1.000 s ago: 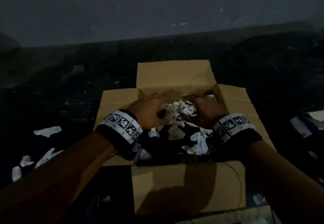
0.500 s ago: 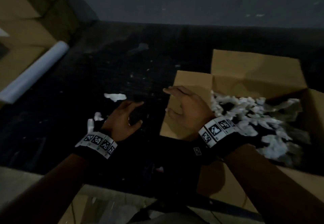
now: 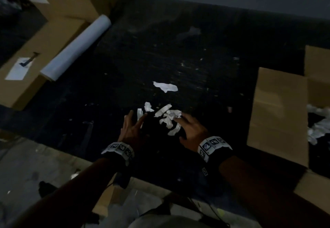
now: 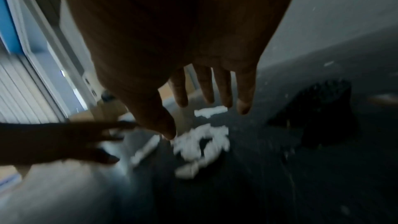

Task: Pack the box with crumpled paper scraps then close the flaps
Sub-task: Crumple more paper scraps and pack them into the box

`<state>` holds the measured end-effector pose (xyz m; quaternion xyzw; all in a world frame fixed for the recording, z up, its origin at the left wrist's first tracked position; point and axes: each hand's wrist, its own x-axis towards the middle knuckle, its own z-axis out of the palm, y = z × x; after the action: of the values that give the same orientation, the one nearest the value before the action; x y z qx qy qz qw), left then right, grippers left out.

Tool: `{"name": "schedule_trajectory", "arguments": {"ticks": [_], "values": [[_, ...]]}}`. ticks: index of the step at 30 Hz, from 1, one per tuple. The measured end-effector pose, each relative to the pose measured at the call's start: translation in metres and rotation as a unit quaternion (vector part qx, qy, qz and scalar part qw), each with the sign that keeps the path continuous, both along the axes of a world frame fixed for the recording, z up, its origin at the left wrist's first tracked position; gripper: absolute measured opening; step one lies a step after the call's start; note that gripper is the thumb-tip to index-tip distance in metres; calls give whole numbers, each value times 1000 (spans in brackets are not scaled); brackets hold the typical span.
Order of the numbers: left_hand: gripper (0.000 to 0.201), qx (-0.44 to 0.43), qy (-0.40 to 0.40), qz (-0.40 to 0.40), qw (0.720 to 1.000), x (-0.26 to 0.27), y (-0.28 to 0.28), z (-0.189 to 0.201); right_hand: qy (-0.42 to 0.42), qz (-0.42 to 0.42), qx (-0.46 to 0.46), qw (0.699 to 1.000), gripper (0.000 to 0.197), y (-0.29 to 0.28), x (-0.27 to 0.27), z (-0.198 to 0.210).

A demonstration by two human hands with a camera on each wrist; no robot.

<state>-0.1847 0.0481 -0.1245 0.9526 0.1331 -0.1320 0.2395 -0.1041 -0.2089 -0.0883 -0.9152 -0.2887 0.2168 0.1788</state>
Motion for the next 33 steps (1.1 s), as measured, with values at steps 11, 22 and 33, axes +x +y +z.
{"name": "schedule_trajectory", "arguments": {"ticks": [11,22,33], "values": [[91,18,46,-128,991,65,16,-37,15,141,-190,971,122,75,40,-44],[73,33,-14,-188,981,77,52,-85,53,113,-21,992,71,68,59,-76],[55,-85,-197,-150,965,175,21,-35,-86,-52,184,978,63,59,71,-74]]}}
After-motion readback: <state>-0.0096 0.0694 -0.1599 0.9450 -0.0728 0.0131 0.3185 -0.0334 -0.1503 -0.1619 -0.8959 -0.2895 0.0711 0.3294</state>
